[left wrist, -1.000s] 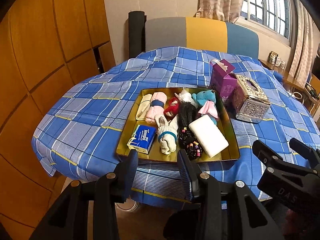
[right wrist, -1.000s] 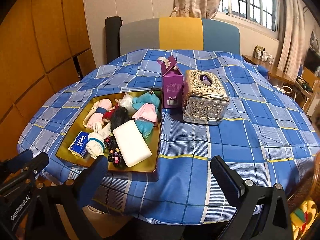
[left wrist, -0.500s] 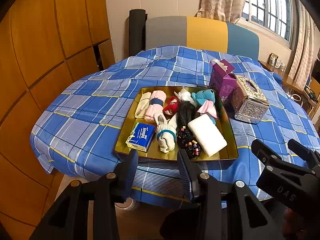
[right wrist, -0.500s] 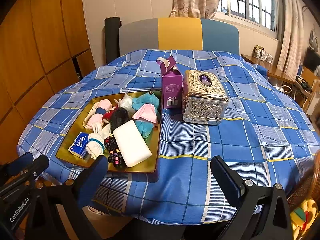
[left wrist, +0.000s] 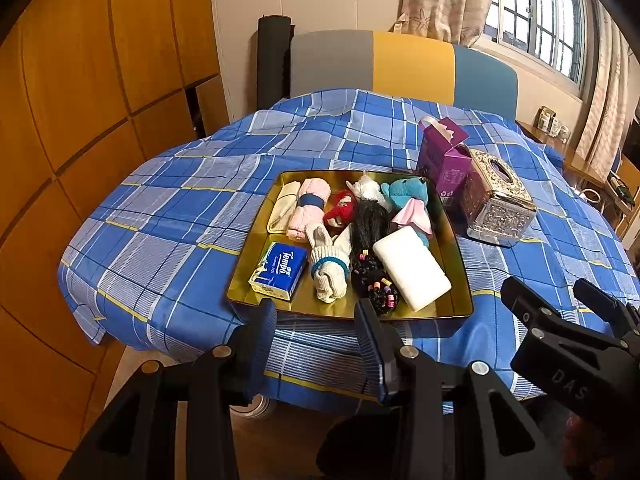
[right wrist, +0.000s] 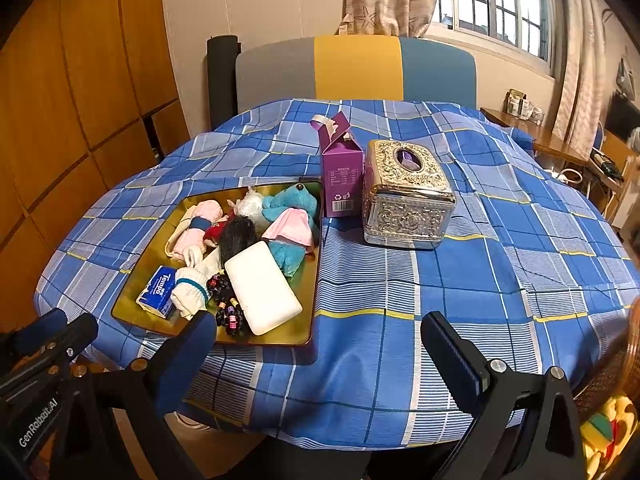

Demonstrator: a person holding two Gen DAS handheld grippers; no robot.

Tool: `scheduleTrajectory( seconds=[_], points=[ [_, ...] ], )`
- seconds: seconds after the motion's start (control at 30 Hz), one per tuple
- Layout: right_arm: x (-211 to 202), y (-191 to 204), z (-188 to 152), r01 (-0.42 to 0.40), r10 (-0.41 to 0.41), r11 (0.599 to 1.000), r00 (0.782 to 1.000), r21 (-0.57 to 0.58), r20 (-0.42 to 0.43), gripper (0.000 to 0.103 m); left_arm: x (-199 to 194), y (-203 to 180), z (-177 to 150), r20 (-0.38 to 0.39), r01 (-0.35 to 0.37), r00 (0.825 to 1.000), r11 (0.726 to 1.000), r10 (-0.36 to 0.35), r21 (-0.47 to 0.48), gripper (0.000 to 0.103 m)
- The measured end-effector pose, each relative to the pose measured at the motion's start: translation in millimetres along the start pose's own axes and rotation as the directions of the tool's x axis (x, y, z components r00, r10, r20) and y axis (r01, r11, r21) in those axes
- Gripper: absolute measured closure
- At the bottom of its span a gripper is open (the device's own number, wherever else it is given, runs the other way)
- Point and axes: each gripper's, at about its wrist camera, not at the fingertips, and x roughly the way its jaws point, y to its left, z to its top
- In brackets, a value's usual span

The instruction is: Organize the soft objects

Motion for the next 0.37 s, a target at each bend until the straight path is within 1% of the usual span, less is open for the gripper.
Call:
scheduleTrajectory(
  seconds=[0.37],
  points=[
    [1.9,-3.4,-1.0,-0.005,0.005,1.0,1.0,0.005,-0.005,0.0,2.2,-1.0,-1.6,-0.006,-0.012,1.0,1.0,0.012,0.004,0.062]
  ],
)
